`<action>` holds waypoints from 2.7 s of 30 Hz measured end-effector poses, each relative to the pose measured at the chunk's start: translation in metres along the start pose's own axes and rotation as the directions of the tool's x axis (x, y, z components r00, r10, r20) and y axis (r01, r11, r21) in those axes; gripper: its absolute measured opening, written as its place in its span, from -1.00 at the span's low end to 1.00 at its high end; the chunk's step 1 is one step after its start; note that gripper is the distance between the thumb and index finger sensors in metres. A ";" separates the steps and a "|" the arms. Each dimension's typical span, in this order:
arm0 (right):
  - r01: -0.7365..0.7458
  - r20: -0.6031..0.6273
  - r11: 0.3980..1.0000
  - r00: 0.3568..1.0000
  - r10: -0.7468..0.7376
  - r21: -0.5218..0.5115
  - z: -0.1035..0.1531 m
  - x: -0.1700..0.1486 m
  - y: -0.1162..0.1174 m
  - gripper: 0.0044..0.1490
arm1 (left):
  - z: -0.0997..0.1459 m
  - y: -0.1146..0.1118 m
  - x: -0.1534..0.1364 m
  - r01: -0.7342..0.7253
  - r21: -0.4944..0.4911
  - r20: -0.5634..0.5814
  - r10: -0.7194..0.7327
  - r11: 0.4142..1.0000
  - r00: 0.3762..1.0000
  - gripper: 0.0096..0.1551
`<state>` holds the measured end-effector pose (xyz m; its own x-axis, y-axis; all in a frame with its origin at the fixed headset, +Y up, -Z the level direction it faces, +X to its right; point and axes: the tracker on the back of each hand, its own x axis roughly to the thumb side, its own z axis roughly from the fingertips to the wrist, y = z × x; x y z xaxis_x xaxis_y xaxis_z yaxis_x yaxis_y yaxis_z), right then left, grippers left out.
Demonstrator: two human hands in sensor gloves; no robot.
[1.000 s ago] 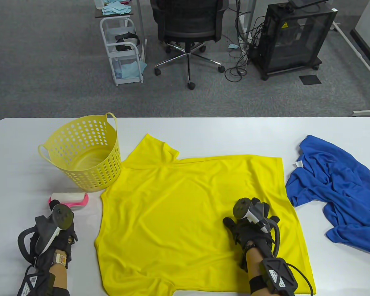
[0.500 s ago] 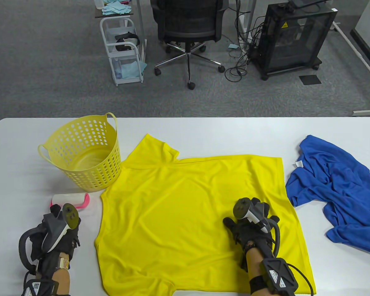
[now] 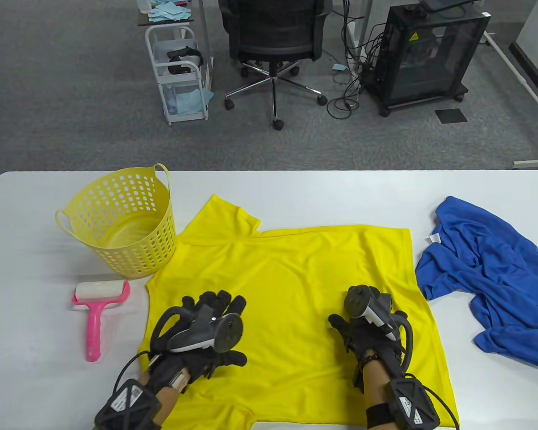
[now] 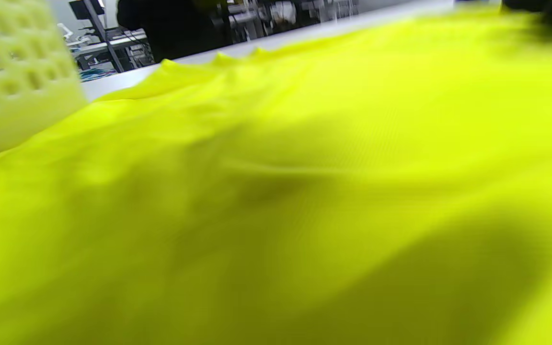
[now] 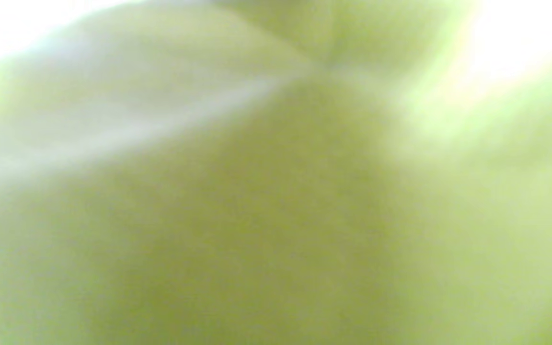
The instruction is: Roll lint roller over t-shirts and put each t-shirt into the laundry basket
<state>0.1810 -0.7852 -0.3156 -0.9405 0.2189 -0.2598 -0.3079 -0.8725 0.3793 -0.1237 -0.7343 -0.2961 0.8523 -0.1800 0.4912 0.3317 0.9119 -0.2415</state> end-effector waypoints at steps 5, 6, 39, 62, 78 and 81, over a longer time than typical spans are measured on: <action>0.088 0.013 0.994 0.996 -0.087 -0.068 0.002 -0.009 -0.009 0.09 | -0.060 -0.012 0.008 -0.024 -0.243 -0.079 0.005 0.970 0.997 0.50; 0.104 0.015 0.991 0.995 -0.103 -0.078 0.002 -0.011 -0.010 0.09 | -0.067 -0.017 0.007 -0.029 -0.272 -0.096 0.003 0.962 0.995 0.50; 0.134 0.038 0.985 0.991 -0.130 -0.108 0.000 -0.006 -0.007 -0.16 | 0.052 0.053 -0.086 -0.809 0.587 0.574 0.702 0.004 0.420 -0.53; 0.098 0.019 0.995 0.995 -0.098 -0.032 -0.003 -0.002 0.003 0.02 | -0.038 -0.015 0.017 -0.147 0.205 0.024 0.145 0.968 0.989 -0.12; -0.039 0.015 0.998 0.999 0.039 0.044 -0.008 0.009 0.012 0.04 | 0.107 0.102 -0.154 -0.142 0.904 -0.076 0.479 0.403 0.875 -0.14; -0.020 0.022 0.998 1.000 0.019 0.062 -0.008 0.006 0.013 0.04 | 0.109 0.113 -0.185 0.052 0.912 -0.250 0.452 0.406 0.856 -0.15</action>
<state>0.1724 -0.7990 -0.3196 -0.9492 0.2119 -0.2326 -0.2969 -0.8481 0.4389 -0.2886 -0.5578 -0.3229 0.9808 0.1660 0.1019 -0.1898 0.6976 0.6909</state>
